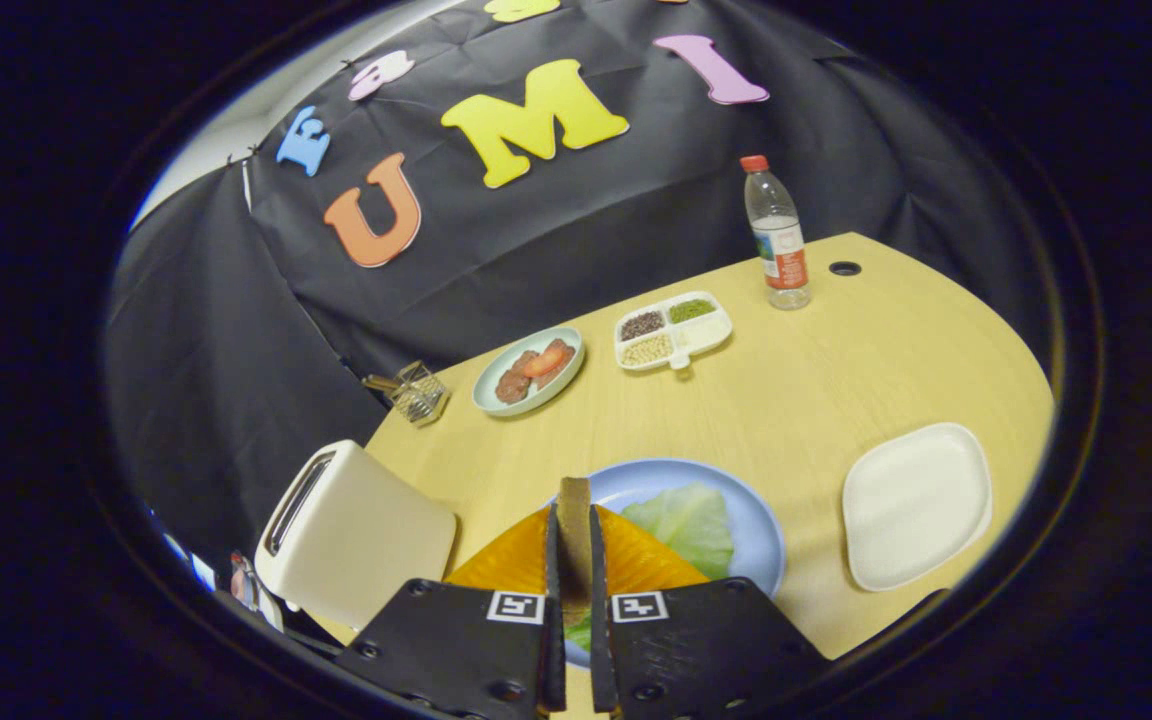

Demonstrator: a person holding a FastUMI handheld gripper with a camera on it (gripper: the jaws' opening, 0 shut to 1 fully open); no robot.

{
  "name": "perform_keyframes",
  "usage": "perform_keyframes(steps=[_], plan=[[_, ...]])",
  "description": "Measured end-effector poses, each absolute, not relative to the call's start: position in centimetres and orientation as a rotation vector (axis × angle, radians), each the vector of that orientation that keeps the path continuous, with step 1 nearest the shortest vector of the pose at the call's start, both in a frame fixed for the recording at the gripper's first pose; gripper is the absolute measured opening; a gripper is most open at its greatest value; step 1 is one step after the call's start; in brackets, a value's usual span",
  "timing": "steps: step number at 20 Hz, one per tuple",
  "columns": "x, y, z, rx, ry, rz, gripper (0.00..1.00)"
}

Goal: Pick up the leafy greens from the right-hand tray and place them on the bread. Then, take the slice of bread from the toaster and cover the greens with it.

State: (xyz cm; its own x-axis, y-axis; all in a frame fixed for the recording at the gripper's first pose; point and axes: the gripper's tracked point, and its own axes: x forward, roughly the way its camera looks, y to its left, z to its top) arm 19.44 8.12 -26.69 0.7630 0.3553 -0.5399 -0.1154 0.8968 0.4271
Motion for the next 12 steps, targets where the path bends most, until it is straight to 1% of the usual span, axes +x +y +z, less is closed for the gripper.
perform_keyframes(steps=[4, 8, 9, 11, 12], plan=[[19.9, 6.5, -28.3, 0.385, 0.662, 0.23, 0.1], [20.4, 5.0, -30.6, 0.241, 0.646, 0.155, 0.19], [20.4, 5.0, -30.8, 0.204, 0.636, 0.158, 0.27], [20.4, 4.2, -31.1, 0.117, 0.615, 0.126, 0.35], [20.2, 4.0, -31.1, 0.084, 0.61, 0.117, 0.35]])
